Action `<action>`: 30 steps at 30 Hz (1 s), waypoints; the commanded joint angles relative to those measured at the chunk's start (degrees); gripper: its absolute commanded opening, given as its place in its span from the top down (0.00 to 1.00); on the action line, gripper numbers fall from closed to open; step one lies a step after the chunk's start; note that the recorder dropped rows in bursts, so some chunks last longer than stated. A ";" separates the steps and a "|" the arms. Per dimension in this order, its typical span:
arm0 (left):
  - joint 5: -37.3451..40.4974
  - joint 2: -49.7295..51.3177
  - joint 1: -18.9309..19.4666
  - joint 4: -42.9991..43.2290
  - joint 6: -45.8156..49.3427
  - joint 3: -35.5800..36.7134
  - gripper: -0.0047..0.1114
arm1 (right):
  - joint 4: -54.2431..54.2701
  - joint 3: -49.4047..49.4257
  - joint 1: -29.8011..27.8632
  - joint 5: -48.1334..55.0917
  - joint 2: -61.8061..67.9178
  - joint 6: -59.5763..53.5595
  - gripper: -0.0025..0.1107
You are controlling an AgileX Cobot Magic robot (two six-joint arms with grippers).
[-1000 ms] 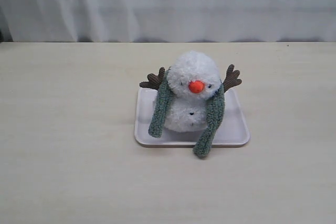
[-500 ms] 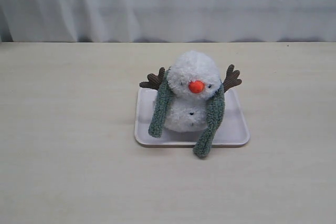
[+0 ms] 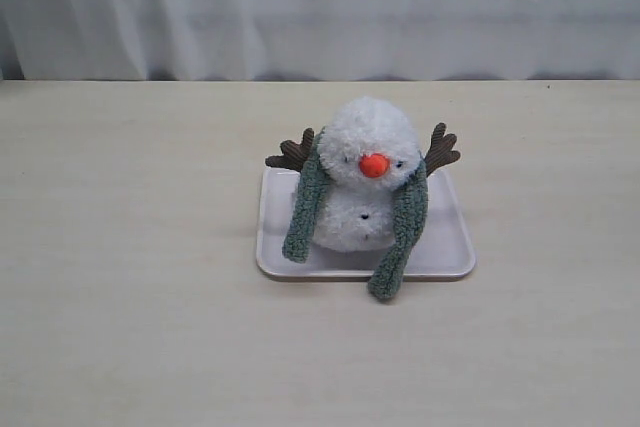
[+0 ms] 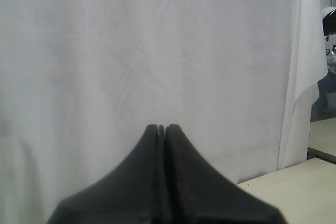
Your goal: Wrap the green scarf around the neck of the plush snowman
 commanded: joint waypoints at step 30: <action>-0.21 -23.87 28.29 27.61 -0.51 0.40 0.96 | 0.37 0.39 -0.15 0.54 -0.29 0.27 0.94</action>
